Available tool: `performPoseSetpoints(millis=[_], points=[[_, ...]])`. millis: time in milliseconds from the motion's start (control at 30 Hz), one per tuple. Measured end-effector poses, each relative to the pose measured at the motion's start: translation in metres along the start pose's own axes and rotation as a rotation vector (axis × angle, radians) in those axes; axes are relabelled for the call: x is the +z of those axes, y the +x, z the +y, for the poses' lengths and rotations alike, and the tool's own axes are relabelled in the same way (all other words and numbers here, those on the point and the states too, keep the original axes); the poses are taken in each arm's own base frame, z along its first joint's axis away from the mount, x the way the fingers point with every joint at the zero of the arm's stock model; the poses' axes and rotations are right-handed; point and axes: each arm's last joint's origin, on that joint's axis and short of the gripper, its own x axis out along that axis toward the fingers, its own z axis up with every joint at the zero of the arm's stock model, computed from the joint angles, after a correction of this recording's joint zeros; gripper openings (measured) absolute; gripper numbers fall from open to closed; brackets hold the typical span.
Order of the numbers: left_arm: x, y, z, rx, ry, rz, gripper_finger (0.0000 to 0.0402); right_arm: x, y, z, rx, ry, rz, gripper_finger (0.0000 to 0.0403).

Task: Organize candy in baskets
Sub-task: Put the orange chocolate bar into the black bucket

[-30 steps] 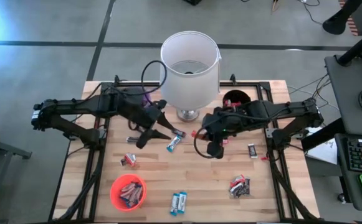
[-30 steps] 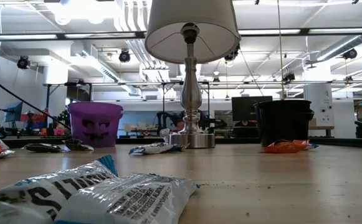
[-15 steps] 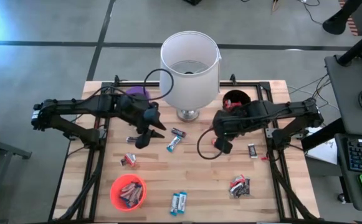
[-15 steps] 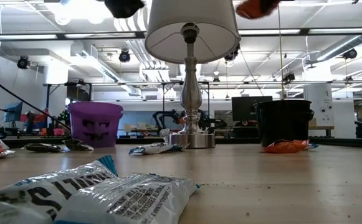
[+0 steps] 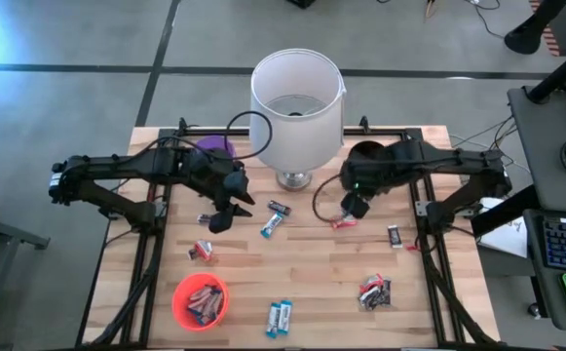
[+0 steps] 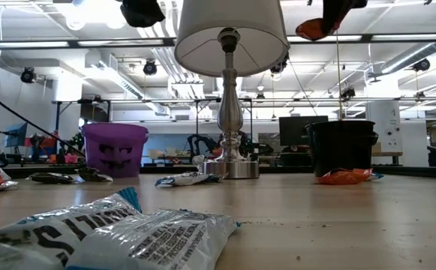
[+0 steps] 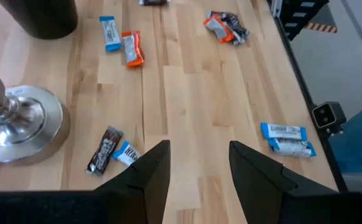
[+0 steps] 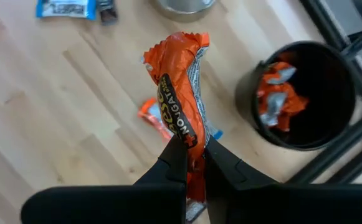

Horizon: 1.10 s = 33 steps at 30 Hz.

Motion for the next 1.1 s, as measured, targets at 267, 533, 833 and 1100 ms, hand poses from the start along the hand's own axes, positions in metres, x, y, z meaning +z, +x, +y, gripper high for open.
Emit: performPoseSetpoints(millis=[267, 533, 833, 1100], points=[[-0.004, 0.000, 0.000, 0.003, -0.037, 0.037, 0.0146, 0.004, 0.007, -0.055, -0.064, 0.071, 0.016, 0.0013], [-0.003, 0.000, 0.001, 0.027, -0.042, 0.034, 0.0146, 0.005, 0.013, -0.108, -0.117, 0.155, 0.044, 0.0013], [-0.004, 0.000, 0.002, 0.058, -0.077, 0.037, 0.0146, 0.020, 0.032, -0.144, -0.131, 0.207, 0.120, 0.0013], [-0.008, -0.001, 0.003, 0.082, -0.096, 0.076, 0.0146, 0.022, 0.036, -0.145, -0.127, 0.190, 0.132, 0.0013]])
